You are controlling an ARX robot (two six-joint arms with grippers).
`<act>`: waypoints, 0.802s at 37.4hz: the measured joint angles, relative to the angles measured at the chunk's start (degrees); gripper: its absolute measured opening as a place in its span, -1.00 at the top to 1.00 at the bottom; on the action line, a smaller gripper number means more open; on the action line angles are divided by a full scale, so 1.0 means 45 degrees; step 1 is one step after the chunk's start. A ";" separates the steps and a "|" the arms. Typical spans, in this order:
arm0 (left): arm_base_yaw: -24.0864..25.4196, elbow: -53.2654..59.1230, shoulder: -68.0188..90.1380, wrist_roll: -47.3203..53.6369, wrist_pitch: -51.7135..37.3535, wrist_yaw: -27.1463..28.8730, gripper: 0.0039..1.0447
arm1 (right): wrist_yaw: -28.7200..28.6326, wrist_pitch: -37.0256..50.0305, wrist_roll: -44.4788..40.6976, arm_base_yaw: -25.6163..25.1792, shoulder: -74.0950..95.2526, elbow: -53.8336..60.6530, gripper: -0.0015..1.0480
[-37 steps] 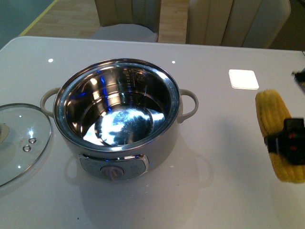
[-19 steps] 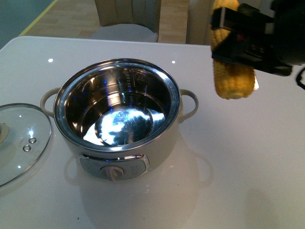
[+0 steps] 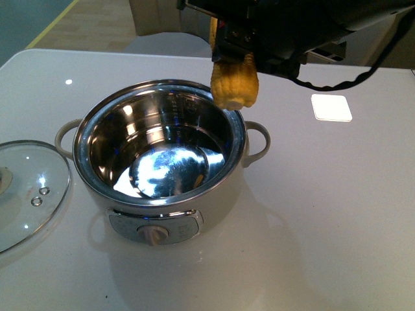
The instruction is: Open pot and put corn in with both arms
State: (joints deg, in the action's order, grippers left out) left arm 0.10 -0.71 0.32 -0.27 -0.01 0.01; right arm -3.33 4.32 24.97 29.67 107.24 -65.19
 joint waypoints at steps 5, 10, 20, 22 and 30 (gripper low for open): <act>0.0000 0.0000 0.0000 0.0000 0.0000 0.0000 -0.87 | 0.0117 -0.0233 0.0253 0.0243 0.0670 -0.0549 0.56; 0.0000 0.0000 0.0000 0.0000 0.0000 0.0000 -0.87 | 0.0214 -0.0418 0.0389 0.0520 0.1248 -0.0826 0.57; 0.0000 0.0000 0.0000 0.0000 0.0000 0.0000 -0.87 | 0.0466 -0.0928 0.0772 0.1171 0.2521 -0.1647 0.57; 0.0000 0.0000 0.0000 0.0000 0.0000 0.0000 -0.87 | 0.0529 -0.1054 0.0855 0.1268 0.2769 -0.1894 0.57; 0.0000 0.0000 0.0000 0.0000 0.0000 0.0000 -0.87 | 0.0690 -0.1525 0.0928 0.1501 0.3429 -0.2657 0.57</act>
State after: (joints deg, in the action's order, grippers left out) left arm 0.10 -0.71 0.32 -0.27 -0.01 0.01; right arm -0.23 -2.55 29.15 36.42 122.67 -77.14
